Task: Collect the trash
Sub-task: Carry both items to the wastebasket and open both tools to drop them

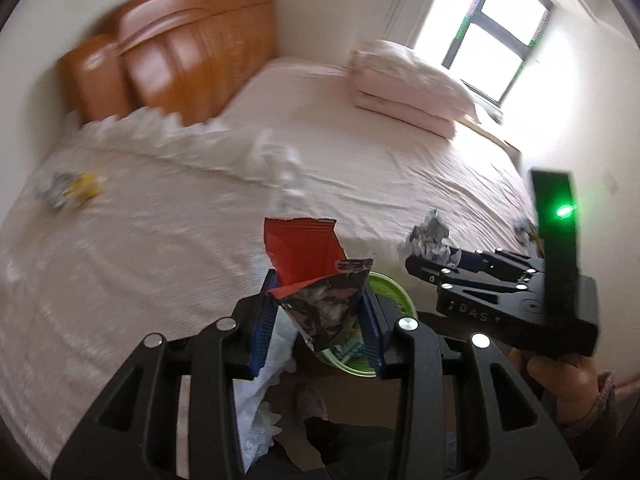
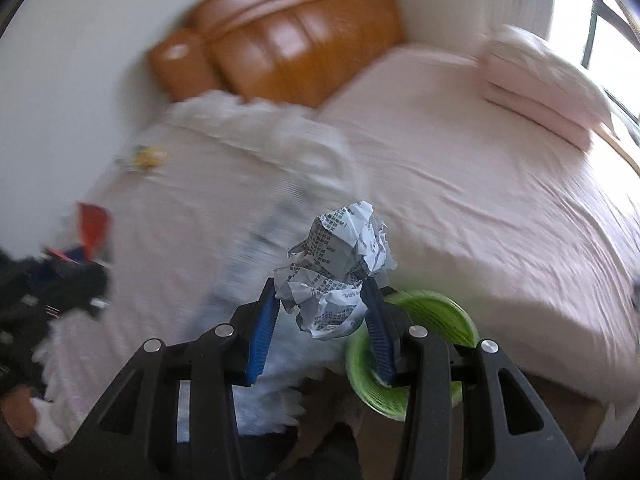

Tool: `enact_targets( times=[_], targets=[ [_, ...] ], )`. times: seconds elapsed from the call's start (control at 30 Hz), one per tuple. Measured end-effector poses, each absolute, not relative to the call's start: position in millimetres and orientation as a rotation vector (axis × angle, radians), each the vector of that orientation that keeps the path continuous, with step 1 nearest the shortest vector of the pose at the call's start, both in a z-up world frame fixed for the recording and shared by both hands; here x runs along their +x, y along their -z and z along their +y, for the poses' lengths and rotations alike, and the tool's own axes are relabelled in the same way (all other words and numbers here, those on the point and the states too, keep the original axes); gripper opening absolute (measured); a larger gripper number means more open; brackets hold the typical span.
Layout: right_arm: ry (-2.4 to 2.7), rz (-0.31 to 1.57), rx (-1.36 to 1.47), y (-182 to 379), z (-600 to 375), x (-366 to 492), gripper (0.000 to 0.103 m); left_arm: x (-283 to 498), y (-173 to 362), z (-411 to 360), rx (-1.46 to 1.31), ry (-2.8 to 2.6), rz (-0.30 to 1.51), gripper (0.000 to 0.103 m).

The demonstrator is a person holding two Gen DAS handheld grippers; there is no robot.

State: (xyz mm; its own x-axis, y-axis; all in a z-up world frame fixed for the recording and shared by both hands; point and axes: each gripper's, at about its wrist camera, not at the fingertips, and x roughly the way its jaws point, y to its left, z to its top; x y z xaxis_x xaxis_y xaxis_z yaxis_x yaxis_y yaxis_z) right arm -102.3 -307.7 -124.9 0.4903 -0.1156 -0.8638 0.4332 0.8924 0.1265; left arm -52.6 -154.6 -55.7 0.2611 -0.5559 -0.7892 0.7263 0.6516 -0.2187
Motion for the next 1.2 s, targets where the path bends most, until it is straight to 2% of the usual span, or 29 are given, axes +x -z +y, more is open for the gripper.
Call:
enact_targets(
  times=[0.13, 0.2, 0.27, 0.53, 0.83, 1.1, 1.17, 1.2],
  targets=[
    [0.457, 1.052, 0.398, 150.3, -338.7, -125.3, 0.047, -69.4, 58.1, -183.2, 0.247, 0.96, 0.985, 0.037],
    [0.491, 1.077, 0.427, 163.7, -352.9, -133.6, 0.052, -76.4, 59.7, -192.4, 0.268, 0.986, 0.988, 0.037],
    [0.539, 1.105, 0.454, 179.2, -365.0, -140.2, 0.071, -83.0, 61.0, -202.4, 0.291, 1.011, 0.989, 0.037],
    [0.612, 1.088, 0.556, 182.4, -400.1, -169.8, 0.101, -94.6, 66.7, -228.6, 0.342, 1.06, 1.009, 0.037],
    [0.707, 1.0, 0.623, 155.6, -443.1, -197.5, 0.1, -117.2, 84.1, -284.0, 0.448, 1.155, 1.017, 0.037],
    [0.766, 0.955, 0.642, 141.3, -471.9, -223.2, 0.101, -126.7, 125.6, -340.7, 0.494, 1.218, 1.15, 0.038],
    [0.769, 0.955, 0.653, 142.0, -478.7, -227.1, 0.101, -127.4, 134.0, -349.8, 0.499, 1.215, 1.17, 0.045],
    [0.769, 0.956, 0.654, 142.9, -480.4, -227.5, 0.101, -127.4, 136.4, -352.1, 0.497, 1.216, 1.175, 0.056]
  ],
)
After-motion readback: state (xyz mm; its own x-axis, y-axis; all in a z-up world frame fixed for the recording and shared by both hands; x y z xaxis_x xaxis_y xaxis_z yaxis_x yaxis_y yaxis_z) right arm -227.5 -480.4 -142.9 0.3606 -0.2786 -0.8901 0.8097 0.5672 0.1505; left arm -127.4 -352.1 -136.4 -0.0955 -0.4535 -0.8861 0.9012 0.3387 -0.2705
